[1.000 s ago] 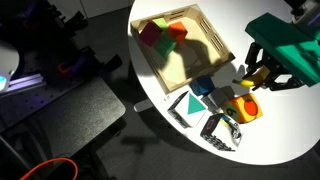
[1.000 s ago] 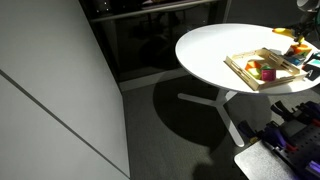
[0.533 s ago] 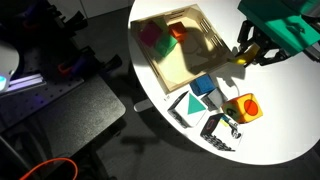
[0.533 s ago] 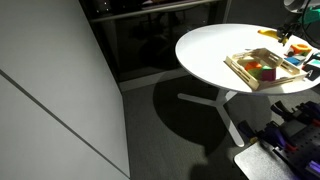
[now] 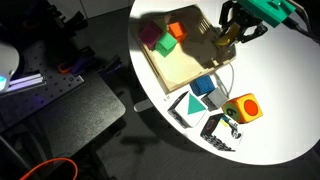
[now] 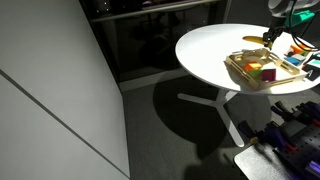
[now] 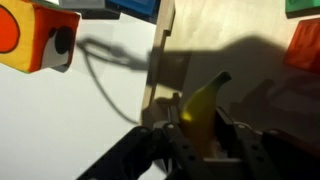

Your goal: Put the banana in the box

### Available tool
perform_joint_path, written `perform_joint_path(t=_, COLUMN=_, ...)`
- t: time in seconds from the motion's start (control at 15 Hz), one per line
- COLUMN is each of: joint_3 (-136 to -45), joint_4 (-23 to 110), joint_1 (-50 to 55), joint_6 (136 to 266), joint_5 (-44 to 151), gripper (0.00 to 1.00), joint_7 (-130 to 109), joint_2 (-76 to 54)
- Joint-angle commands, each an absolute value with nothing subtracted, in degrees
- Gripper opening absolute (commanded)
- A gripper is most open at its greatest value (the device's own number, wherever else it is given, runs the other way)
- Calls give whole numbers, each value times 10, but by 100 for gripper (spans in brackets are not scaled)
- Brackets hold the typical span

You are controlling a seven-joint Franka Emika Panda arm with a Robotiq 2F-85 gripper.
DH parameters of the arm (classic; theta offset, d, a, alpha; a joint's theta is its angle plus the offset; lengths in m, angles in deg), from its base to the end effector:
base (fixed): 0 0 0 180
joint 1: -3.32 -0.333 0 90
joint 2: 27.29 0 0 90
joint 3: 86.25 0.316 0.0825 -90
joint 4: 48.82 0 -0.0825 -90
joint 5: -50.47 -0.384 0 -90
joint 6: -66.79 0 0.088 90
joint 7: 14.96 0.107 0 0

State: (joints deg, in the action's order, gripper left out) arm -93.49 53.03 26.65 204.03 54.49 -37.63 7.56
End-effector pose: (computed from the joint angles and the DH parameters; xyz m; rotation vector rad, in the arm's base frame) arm 0.5723 -0.3310 0.2190 3.0265 -0.0964 -0.0643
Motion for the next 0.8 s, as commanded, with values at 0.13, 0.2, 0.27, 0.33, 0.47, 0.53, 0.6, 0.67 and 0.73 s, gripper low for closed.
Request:
perform_joint_path(t=0.13, joint_3=-915, joint_4=531, joint_1=249, joint_6=2010, joint_5=571, gripper=14, joint_7=-466, joint_2=80)
perform_joint_path(t=0.2, joint_3=-912, joint_4=534, joint_1=247, joint_6=2004, joint_5=577, gripper=14, joint_7=-482, joint_2=81)
perform_joint_path(t=0.27, joint_3=-910, joint_4=536, joint_1=244, joint_6=1998, joint_5=583, gripper=14, joint_7=-495, joint_2=82)
perform_joint_path(t=0.33, joint_3=-911, joint_4=540, joint_1=240, joint_6=1995, joint_5=592, gripper=14, joint_7=-507, joint_2=82)
perform_joint_path(t=0.47, joint_3=-912, joint_4=547, joint_1=234, joint_6=1985, joint_5=606, gripper=14, joint_7=-531, joint_2=83)
perform_joint_path(t=0.53, joint_3=-913, joint_4=552, joint_1=231, joint_6=1978, joint_5=614, gripper=14, joint_7=-542, joint_2=81)
perform_joint_path(t=0.6, joint_3=-917, joint_4=557, joint_1=226, joint_6=1975, joint_5=624, gripper=14, joint_7=-548, joint_2=80)
perform_joint_path(t=0.67, joint_3=-921, joint_4=563, joint_1=221, joint_6=1974, joint_5=636, gripper=14, joint_7=-550, joint_2=78)
perform_joint_path(t=0.73, joint_3=-924, joint_4=568, joint_1=217, joint_6=1975, joint_5=646, gripper=14, joint_7=-548, joint_2=75)
